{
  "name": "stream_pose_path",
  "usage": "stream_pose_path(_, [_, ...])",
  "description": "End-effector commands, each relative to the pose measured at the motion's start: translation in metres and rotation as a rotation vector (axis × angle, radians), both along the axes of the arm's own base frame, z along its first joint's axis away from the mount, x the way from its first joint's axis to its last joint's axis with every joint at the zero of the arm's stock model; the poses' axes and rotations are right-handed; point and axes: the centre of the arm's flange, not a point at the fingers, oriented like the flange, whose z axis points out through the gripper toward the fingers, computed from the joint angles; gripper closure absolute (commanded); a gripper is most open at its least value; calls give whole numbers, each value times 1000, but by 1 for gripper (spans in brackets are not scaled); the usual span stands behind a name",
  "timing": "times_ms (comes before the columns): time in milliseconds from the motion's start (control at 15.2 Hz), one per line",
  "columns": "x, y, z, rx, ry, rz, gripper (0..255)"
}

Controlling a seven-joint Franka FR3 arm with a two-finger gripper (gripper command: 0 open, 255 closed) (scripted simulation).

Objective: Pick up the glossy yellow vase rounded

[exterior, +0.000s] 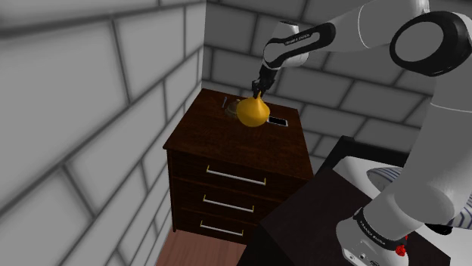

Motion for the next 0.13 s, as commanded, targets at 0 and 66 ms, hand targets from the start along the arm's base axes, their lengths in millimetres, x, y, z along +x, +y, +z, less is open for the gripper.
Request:
stream_pose_path(0, [1, 0, 8, 0, -1, 0, 255])
stream_pose_path(66, [1, 0, 8, 0, -1, 0, 255])
